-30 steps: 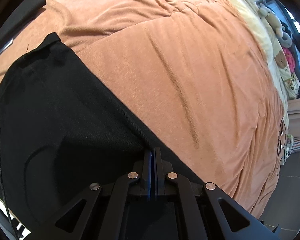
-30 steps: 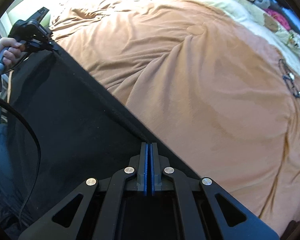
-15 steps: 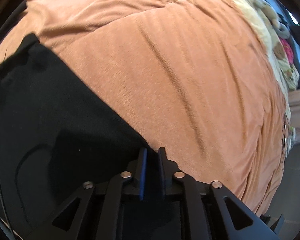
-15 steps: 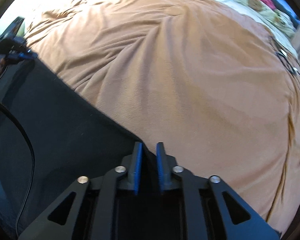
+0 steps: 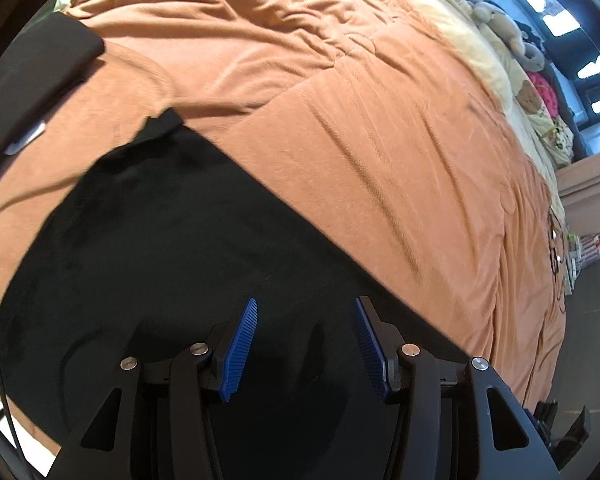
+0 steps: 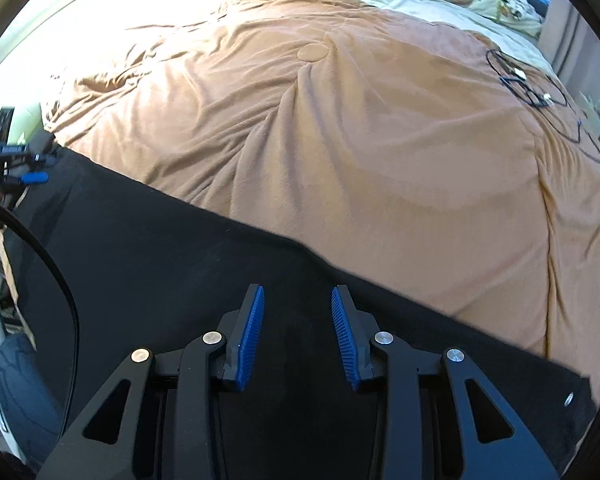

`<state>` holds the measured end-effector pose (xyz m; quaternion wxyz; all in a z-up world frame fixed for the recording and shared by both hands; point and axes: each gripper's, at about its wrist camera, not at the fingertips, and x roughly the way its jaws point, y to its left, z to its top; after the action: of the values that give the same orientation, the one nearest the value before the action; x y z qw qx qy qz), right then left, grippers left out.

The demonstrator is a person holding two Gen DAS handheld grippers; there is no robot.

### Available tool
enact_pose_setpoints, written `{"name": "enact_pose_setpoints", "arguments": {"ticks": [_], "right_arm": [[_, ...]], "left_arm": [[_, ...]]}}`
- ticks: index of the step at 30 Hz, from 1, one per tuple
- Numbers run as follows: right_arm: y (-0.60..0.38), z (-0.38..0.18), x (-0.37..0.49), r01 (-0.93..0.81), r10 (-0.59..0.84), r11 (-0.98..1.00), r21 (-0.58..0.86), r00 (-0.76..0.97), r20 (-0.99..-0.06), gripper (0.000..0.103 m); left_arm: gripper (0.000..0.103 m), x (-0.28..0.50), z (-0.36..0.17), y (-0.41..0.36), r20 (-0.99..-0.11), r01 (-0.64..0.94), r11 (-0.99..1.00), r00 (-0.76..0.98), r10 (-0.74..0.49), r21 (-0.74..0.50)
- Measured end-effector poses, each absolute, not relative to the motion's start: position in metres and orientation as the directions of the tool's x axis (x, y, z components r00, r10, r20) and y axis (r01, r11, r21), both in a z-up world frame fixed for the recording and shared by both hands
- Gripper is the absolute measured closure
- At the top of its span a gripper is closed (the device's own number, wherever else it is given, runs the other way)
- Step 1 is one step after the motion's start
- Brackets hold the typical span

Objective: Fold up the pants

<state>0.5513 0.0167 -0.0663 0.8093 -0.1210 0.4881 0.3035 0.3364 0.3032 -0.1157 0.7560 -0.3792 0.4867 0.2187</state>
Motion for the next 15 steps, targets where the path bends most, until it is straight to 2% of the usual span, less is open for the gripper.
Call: {"name": "enact_pose_setpoints", "arguments": {"ticks": [3,8,15], "right_arm": [[0.009,-0.06,0.54,-0.594,0.383,0.796,0.119,0.342,-0.858,0.07],[0.001,-0.056,0.516,-0.581,0.42,0.796,0.171,0.326,-0.847,0.07],[-0.006,-0.056,0.483,-0.564,0.447,0.799,0.209,0.323,-0.834,0.07]], "left_arm": [[0.045,0.319,-0.111,0.299,-0.897,-0.657,0.671,0.441,-0.027,-0.343],[0.045,0.282,-0.104,0.298,-0.891,-0.629,0.706,0.453,-0.008,-0.326],[0.045,0.225,-0.1,0.306,-0.868,-0.628,0.687,0.497,-0.009,-0.367]]}}
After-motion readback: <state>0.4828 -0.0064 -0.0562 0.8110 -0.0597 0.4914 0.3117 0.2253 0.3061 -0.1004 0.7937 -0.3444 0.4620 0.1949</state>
